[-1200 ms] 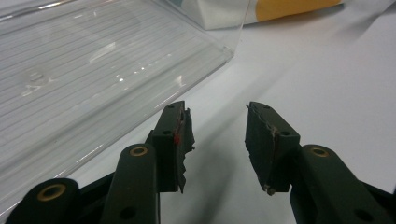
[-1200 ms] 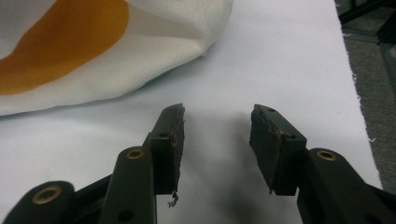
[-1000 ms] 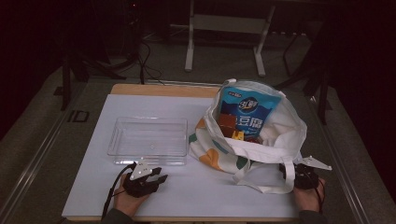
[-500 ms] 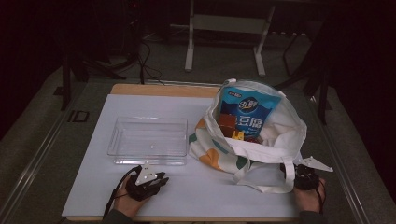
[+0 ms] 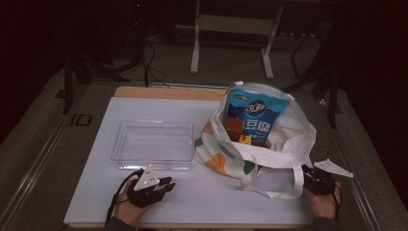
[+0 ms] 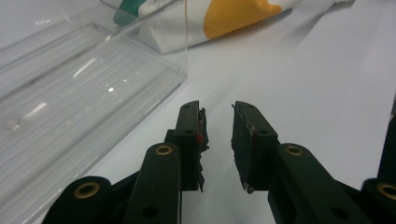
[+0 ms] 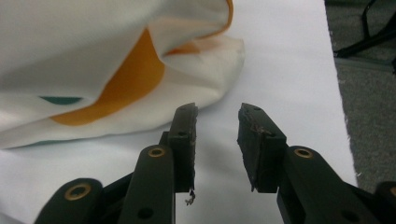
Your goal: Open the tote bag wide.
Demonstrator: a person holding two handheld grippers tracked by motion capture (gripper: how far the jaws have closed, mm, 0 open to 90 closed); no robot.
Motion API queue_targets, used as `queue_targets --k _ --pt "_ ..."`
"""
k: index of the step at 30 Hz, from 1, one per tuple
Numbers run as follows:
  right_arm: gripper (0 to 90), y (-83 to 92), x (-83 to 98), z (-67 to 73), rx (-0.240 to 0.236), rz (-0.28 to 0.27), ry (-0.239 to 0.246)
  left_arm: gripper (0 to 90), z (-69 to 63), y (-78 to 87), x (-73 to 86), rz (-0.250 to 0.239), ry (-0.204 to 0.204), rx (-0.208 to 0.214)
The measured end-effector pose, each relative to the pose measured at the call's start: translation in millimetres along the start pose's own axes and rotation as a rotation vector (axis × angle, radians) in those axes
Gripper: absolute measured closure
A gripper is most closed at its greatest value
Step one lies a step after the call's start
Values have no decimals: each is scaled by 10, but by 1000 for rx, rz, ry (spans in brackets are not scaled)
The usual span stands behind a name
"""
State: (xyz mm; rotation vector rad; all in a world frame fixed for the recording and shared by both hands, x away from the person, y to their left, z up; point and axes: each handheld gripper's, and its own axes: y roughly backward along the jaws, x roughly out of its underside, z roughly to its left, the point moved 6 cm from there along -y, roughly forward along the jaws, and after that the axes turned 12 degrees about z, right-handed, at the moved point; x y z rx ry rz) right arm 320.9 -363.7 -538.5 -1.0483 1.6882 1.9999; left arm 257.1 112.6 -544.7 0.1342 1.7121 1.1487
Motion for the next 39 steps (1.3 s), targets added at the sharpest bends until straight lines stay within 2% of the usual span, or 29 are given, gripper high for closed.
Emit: queue_targets --k 6,8,10,13,14,16,19,21,24,26,28,29,31,32,33,35,37,38,39 --pt "659 123 -78 -3 -18 -23 32 697 -49 96 -155 -2 -39 6" --pt "643 194 -120 -7 -29 -34 39 687 -66 133 -264 -1 -70 7" --pt "633 233 -139 -8 -34 -38 49 680 -70 155 -339 -9 -82 7" --pt "617 272 -155 -1 -45 -45 61 674 -64 176 -411 -11 -93 7" --pt "584 314 -172 19 -71 -49 71 670 -52 191 -457 -10 -99 3" --pt "556 342 -187 48 -78 -48 96 661 -29 214 -558 -4 -110 -3" --pt "531 369 -225 74 -87 -58 110 660 -10 226 -628 1 -123 -9" --pt "508 375 -256 82 -106 -67 108 658 33 230 -736 5 -124 -6" --pt "469 372 -287 98 -134 -70 108 652 62 214 -800 11 -121 3" --pt "426 357 -337 113 -175 -81 99 649 90 188 -864 17 -120 6" --pt "423 332 -362 110 -184 -76 95 648 128 174 -979 5 -119 15" --pt "427 317 -375 103 -191 -77 99 648 128 174 -979 5 -119 15" --pt "451 301 -398 95 -217 -79 88 648 149 179 -1066 -1 -124 17" --pt "469 301 -408 91 -232 -85 86 650 167 185 -1158 -11 -120 12" --pt "481 303 -417 87 -241 -93 79 651 167 185 -1158 -11 -120 12" --pt "541 310 -427 72 -248 -105 67 651 184 194 -1253 -22 -119 16" --pt "602 316 -427 62 -248 -115 65 651 203 199 -1395 -37 -127 4" --pt "631 320 -426 60 -246 -117 66 651 203 199 -1395 -37 -127 4" --pt "652 324 -425 57 -242 -120 67 650 209 195 -1492 -40 -137 -10"
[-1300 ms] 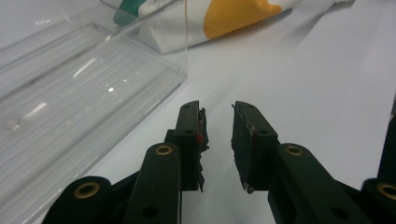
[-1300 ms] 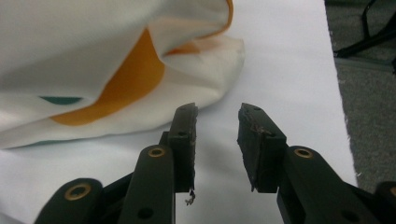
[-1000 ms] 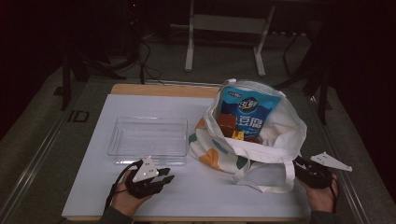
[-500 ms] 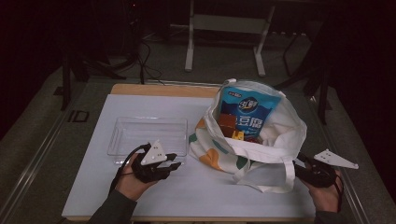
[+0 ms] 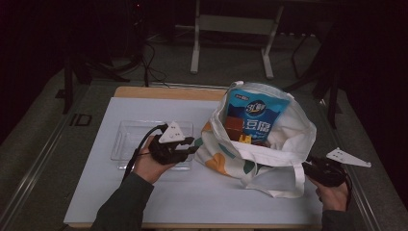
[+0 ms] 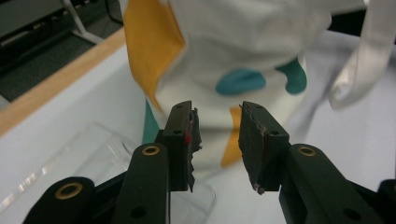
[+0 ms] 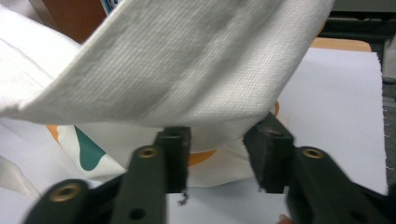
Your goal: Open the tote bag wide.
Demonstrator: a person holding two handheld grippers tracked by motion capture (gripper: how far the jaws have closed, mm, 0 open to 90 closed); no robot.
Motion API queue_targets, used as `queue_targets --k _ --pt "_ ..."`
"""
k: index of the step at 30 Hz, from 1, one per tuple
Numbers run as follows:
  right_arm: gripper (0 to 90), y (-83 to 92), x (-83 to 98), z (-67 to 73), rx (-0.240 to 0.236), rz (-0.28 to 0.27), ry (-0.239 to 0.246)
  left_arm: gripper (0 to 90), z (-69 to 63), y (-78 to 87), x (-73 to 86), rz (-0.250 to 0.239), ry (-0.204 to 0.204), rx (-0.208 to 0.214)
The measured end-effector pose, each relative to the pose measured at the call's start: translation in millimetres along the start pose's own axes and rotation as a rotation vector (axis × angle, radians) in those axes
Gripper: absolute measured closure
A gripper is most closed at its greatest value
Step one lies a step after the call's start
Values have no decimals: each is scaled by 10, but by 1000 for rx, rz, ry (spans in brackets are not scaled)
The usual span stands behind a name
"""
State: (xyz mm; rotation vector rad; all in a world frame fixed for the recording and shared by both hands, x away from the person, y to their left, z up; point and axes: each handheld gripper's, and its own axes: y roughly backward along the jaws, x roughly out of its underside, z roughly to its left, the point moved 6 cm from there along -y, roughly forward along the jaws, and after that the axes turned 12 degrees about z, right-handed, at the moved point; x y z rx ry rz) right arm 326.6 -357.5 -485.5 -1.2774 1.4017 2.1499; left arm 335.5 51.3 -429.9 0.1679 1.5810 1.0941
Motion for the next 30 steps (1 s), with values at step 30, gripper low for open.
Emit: queue_targets --k 30 --pt "878 73 -190 48 13 -69 20 885 343 -287 -515 57 6 -71"
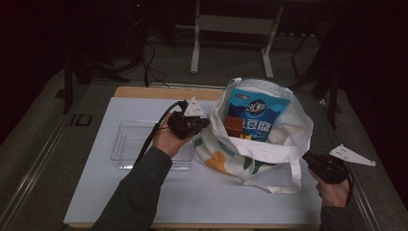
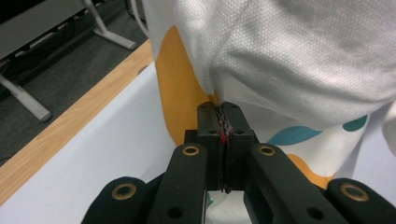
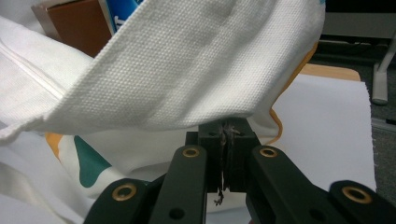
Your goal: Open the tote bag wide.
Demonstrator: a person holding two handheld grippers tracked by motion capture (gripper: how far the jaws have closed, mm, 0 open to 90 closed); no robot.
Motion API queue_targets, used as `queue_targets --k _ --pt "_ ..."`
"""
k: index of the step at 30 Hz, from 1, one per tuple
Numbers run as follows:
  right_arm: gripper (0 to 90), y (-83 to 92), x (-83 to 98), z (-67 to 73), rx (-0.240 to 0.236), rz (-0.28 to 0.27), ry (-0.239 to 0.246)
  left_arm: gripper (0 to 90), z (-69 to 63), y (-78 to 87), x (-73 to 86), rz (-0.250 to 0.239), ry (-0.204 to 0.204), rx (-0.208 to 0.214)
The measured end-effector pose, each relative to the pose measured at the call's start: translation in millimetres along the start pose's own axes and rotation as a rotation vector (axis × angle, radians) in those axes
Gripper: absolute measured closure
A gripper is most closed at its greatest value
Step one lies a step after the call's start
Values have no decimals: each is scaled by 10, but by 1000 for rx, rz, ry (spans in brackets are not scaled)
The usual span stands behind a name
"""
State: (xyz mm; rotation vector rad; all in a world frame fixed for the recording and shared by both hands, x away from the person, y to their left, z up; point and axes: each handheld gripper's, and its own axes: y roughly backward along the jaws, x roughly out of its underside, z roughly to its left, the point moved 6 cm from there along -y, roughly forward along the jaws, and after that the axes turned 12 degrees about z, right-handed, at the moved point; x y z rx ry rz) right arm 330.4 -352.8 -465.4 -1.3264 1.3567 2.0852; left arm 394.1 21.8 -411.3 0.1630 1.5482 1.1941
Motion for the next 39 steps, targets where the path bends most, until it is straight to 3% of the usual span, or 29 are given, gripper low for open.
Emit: queue_targets --k 9,20,25,30,39 --pt "878 -66 -61 27 6 25 14 883 81 -159 91 67 46 15" --pt "878 -169 97 33 -1 64 -7 883 64 -338 233 133 56 41" --pt "877 -220 188 54 -7 83 -13 884 37 -444 337 170 71 71" --pt "877 -261 254 57 -15 95 -22 885 28 -503 421 174 86 90" --pt "878 -339 361 73 -9 128 -32 884 -7 -590 461 216 75 78"
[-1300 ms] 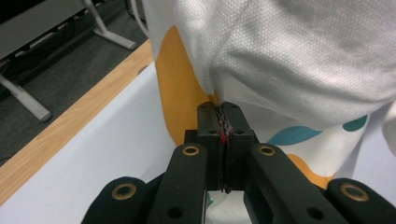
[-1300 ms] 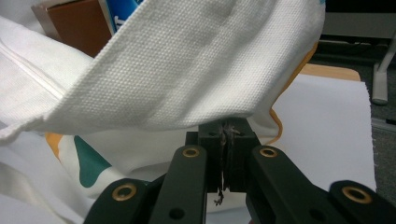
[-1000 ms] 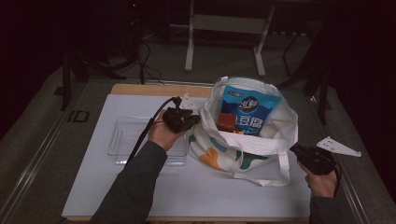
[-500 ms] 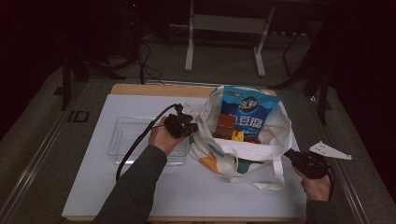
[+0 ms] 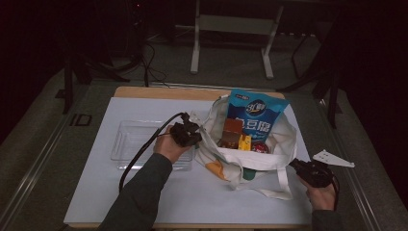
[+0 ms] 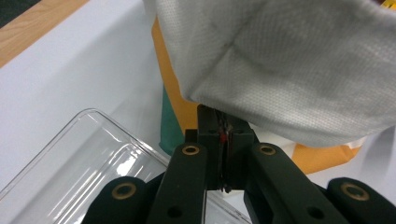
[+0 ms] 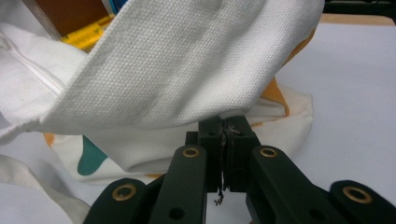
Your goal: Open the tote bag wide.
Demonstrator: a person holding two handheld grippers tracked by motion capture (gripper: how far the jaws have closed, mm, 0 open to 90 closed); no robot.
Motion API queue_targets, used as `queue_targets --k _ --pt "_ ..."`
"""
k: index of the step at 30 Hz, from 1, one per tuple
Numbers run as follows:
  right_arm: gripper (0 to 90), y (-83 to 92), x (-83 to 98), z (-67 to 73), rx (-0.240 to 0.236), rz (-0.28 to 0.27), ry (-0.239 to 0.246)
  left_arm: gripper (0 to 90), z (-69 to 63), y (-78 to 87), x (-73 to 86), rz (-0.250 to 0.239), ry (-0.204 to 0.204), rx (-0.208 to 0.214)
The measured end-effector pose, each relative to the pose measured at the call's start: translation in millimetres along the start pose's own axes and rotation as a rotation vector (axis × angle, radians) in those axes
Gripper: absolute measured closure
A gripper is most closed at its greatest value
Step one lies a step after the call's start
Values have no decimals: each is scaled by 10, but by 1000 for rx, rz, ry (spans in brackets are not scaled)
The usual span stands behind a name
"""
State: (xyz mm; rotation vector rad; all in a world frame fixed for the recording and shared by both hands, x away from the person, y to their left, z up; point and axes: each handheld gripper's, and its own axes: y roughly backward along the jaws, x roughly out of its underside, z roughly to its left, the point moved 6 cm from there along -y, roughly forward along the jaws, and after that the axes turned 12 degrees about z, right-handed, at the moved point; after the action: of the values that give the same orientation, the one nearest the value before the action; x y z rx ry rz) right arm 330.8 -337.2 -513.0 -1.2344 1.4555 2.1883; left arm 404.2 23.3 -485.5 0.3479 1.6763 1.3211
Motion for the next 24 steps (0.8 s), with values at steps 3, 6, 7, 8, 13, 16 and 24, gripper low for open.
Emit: queue_targets --k 3,6,7,8,13,16,24 --pt "878 -20 37 3 3 8 1 885 -15 -27 6 11 -7 -5" --pt "878 -44 69 3 8 22 0 897 -34 -96 19 47 -17 -19" --pt "878 -54 80 9 14 29 -1 897 -34 -96 19 47 -17 -19" --pt "878 -54 80 9 14 29 -1 897 -50 -122 23 60 -26 -18" --pt "879 -87 120 15 34 50 15 893 -102 -156 3 54 -37 -7" --pt "878 -72 124 13 32 47 12 877 -90 -113 9 39 -29 -1" --pt "879 -37 107 19 37 40 19 822 -104 170 59 -32 -21 -21"
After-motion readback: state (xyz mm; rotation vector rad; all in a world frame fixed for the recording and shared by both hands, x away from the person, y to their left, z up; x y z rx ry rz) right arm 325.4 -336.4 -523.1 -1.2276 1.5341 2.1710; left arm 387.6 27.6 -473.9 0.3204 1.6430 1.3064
